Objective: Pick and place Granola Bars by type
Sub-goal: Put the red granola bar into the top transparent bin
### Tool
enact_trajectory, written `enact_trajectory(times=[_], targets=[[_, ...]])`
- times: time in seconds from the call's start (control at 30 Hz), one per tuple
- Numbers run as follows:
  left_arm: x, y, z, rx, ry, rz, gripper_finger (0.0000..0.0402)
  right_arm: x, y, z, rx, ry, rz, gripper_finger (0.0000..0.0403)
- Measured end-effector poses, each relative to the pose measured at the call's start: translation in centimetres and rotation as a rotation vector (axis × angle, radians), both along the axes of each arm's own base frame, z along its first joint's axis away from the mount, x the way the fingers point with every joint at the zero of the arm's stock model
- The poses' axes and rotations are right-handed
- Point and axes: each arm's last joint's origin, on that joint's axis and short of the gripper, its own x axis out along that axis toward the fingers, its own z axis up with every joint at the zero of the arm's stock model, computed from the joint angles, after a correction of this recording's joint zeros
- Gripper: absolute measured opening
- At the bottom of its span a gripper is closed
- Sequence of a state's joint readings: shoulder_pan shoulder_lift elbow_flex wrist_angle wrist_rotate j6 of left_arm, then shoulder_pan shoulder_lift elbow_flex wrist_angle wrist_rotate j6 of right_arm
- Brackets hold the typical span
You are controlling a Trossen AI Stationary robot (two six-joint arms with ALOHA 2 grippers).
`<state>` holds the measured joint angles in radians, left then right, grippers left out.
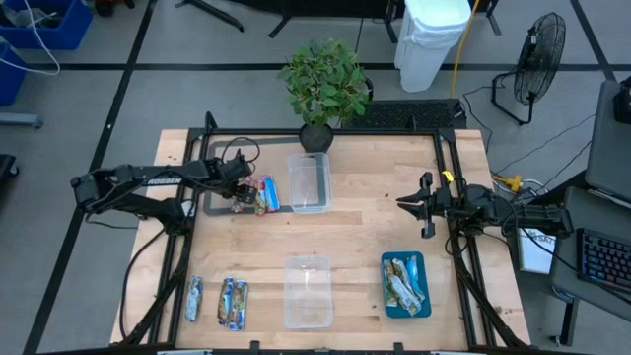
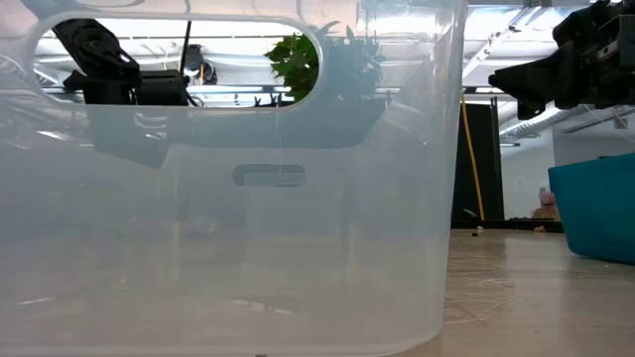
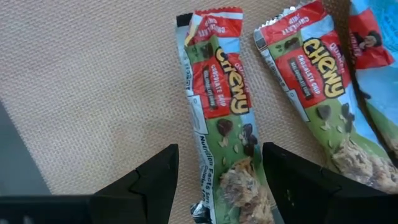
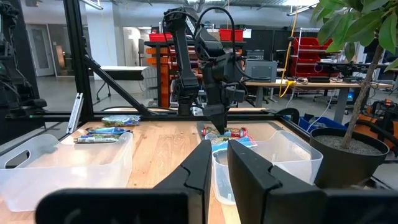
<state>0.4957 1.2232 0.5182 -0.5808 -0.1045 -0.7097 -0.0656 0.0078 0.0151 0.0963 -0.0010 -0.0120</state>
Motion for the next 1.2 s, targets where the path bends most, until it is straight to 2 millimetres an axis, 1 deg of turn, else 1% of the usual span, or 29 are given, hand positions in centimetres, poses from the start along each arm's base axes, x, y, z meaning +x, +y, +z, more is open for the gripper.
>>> enact_trajectory(times=[0.07, 0.17, 0.53, 0.6, 0.77, 0.93, 1.07, 1.2], targets=[[0.0, 0.0, 0.0, -0.006, -0.003, -0.002, 0.0221, 0.0, 0.0, 0.0, 0.0, 0.0, 0.0, 0.0043], [0.0, 0.0, 0.0, -0.005, -0.003, -0.006, 0.019, 0.0, 0.0, 0.0, 0.0, 0.0, 0.0, 0.0044], [0.0, 0.0, 0.0, 0.004, 0.004, -0.043, 0.0033, 0.0, 0.0, 0.0, 0.0, 0.0, 0.0, 0.0045], [0.0, 0.0, 0.0, 0.007, 0.007, -0.053, 0.0013, 0.0, 0.0, 0.0, 0.0, 0.0, 0.0, 0.0045], [-0.1, 0.0, 0.3, 0.027, -0.005, -0.077, 0.0012, 0.0, 0.0, 0.0, 0.0, 0.0, 0.0, 0.0043], [-0.3, -0.1, 1.4, 0.078, -0.061, -0.087, 0.0007, 0.0, 0.0, 0.0, 0.0, 0.0, 0.0, 0.0045], [-0.3, -0.1, 2.7, 0.149, -0.153, -0.118, 0.0005, 0.0, 0.0, 0.0, 0.0, 0.0, 0.0, 0.0043], [-0.1, -0.1, 4.1, 0.225, -0.265, -0.188, 0.0005, 0.0, 0.0, 0.0, 0.0, 0.0, 0.0, 0.0045]])
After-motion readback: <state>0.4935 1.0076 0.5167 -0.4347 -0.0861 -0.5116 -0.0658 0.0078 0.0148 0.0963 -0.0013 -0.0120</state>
